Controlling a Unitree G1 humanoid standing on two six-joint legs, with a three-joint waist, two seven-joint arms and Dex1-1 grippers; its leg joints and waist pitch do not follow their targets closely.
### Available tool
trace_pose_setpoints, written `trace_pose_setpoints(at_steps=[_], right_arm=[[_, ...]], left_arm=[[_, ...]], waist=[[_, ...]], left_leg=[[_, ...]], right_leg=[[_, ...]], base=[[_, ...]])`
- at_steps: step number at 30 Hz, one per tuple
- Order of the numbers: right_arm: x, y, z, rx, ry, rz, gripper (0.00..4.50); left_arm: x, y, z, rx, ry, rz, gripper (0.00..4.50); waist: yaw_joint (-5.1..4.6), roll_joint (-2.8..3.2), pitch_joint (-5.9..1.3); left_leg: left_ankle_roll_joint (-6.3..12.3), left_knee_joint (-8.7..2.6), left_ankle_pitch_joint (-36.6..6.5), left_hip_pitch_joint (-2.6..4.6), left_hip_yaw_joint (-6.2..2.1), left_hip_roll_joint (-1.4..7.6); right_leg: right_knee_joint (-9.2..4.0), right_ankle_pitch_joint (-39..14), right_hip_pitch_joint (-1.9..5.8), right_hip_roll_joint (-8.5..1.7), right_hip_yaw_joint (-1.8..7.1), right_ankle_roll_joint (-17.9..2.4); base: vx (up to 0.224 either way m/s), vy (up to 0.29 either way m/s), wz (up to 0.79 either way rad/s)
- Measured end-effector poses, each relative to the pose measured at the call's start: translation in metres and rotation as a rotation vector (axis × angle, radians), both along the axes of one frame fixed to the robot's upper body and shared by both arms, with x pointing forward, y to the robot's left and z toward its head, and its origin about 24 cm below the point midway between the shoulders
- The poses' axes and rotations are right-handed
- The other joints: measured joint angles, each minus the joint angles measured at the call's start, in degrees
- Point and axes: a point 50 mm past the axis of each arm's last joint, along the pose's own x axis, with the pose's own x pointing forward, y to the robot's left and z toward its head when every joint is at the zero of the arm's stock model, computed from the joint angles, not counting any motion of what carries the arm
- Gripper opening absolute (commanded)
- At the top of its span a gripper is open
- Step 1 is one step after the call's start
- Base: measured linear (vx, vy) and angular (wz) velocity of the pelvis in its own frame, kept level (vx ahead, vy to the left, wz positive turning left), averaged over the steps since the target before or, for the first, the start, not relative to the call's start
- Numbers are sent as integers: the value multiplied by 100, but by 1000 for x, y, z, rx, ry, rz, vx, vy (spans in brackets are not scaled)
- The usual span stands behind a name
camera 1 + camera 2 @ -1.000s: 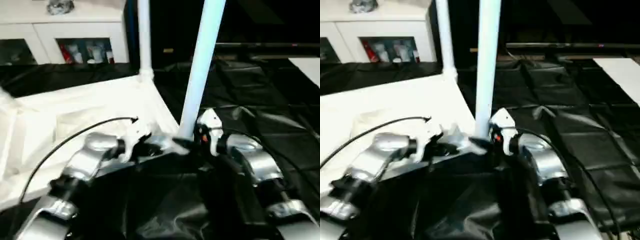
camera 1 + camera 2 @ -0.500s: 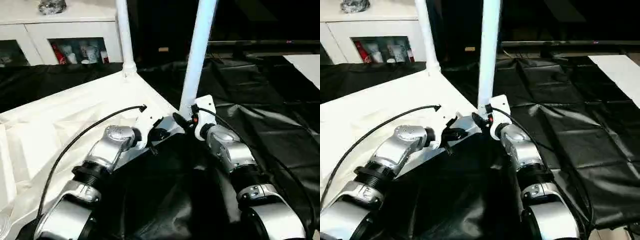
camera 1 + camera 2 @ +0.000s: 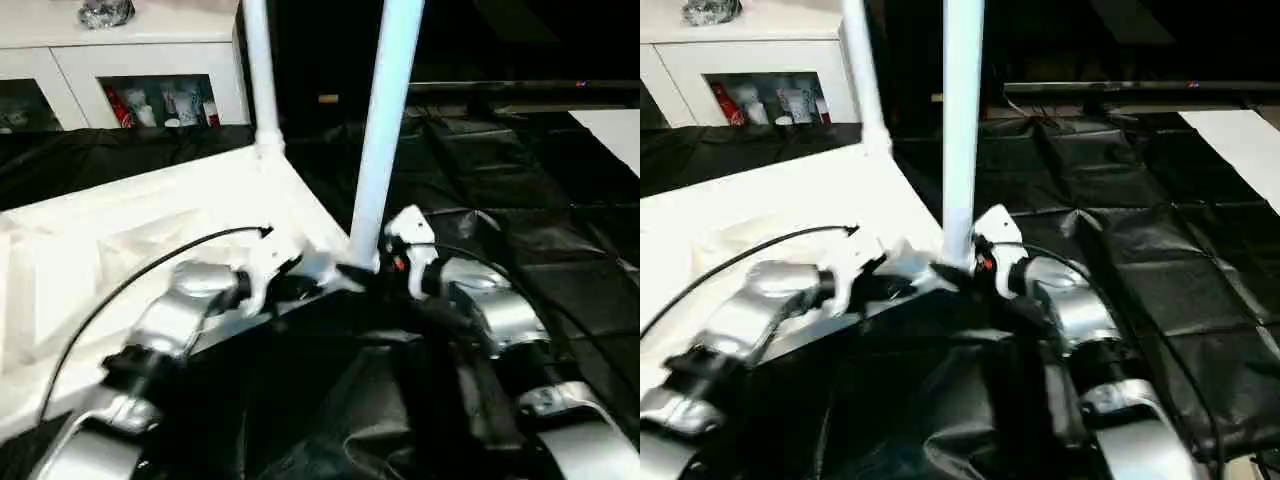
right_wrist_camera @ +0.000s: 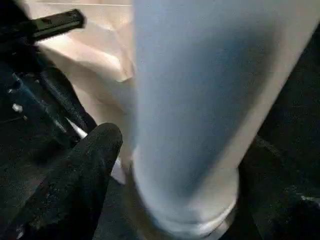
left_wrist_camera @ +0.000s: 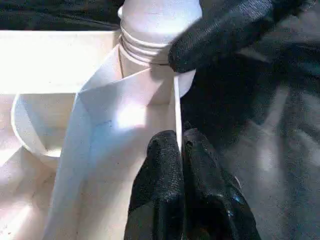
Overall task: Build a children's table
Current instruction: Rotate leg to tighten
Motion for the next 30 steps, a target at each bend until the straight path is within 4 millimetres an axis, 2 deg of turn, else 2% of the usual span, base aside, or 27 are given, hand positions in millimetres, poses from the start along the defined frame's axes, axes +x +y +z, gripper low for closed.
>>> trace_pose_setpoints(at_steps=[1,2,5,10,12,21,30], right_arm=[[-1,0,1,6,4,23,382],[-2,1,2,18,7,40,356],[-4,3,4,34,10,86,343],[-6,6,5,39,17,125,299],[-8,6,4,39,19,136,267],[-11,8,4,52,10,136,212],[15,18,-3,125,-6,-351,202]], left_arm=[[-3,2,0,-3,10,-23,0],[-5,3,0,-6,17,-40,0],[-8,6,0,-4,27,-70,0],[-10,9,1,-3,29,-79,0],[-10,9,1,-3,30,-82,0],[-12,8,-2,-2,31,-69,0],[16,-28,-2,-4,-2,155,0]], waist=[[27,2,1],[43,3,2],[64,0,4],[58,-5,8],[59,-6,8],[49,-6,7],[8,-5,6]], left_leg=[[0,0,0,0,0,0],[0,0,0,0,0,0],[0,1,0,-1,1,0],[-5,1,3,-1,1,0],[-5,1,3,-1,1,0],[-5,2,4,3,1,0],[-12,6,8,9,1,0]], right_leg=[[0,0,0,0,0,0],[0,0,0,0,0,0],[0,1,3,-1,1,-1],[2,2,3,-1,1,-3],[2,2,3,-1,0,-2],[3,2,5,-1,1,-2],[2,11,12,-2,3,-17]], base=[[0,0,0],[0,0,0],[0,0,0],[0,0,0],[0,0,0],[0,0,0],[0,0,0]])
